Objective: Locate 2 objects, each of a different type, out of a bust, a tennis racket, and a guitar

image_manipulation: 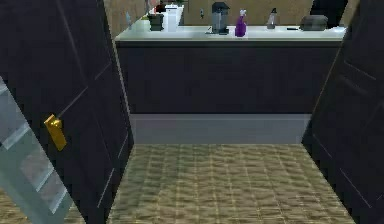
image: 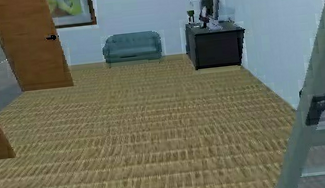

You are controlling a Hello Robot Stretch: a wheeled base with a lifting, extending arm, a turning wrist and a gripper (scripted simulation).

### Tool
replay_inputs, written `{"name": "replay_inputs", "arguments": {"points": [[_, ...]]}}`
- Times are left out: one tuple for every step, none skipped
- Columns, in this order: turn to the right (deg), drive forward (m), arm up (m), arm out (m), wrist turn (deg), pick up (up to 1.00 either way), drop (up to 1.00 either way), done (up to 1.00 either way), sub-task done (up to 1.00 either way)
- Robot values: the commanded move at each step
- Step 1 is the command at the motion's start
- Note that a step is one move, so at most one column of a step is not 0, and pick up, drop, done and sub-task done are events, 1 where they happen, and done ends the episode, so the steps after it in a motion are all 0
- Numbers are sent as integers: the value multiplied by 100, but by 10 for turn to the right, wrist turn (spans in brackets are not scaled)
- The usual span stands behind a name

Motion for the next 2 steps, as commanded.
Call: {"name": "replay_inputs", "arguments": {"points": [[0, 10, 0, 0, 0, 0, 0, 0, 0], [-450, 0, 0, 0, 0, 0, 0, 0, 0]]}}
